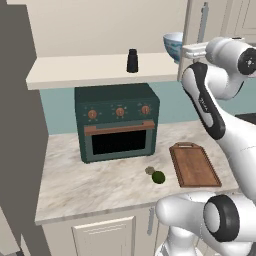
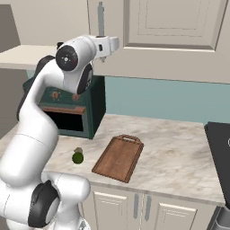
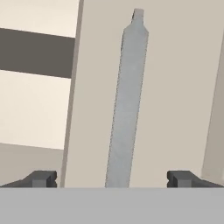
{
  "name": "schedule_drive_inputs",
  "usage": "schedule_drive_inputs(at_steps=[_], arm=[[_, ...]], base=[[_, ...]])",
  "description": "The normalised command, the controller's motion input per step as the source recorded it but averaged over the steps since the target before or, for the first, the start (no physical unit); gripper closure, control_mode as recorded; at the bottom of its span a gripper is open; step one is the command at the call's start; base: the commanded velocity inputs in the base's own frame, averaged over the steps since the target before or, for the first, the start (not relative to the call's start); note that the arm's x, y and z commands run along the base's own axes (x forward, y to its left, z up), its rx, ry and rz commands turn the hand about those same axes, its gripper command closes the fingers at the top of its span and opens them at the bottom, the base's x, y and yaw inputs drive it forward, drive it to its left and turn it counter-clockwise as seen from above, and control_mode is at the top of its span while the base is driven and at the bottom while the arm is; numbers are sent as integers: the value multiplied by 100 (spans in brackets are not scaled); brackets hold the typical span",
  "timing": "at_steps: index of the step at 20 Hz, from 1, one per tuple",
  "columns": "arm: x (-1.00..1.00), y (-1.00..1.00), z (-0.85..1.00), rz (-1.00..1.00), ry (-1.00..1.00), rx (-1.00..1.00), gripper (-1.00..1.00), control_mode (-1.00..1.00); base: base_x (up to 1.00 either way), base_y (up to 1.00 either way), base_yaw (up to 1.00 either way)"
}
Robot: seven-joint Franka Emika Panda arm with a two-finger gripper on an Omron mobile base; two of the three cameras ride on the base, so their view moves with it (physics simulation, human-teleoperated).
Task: Open the cabinet. Place the bowl and condiment on the counter. Then place the lime and garlic on the cutting board.
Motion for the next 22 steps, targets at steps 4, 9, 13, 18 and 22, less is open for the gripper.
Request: schedule_drive_inputs(at_steps=[4,9,13,18,22], arm=[[56,-2,0,0,0,0,-100,-100],[53,-4,0,0,0,0,-100,-100],[48,-10,0,0,0,0,-100,-100],[46,-6,0,-1,0,0,100,-100],[52,-7,0,-5,0,0,100,-100]], base=[[0,0,0],[0,0,0],[0,0,0],[0,0,0],[0,0,0]])
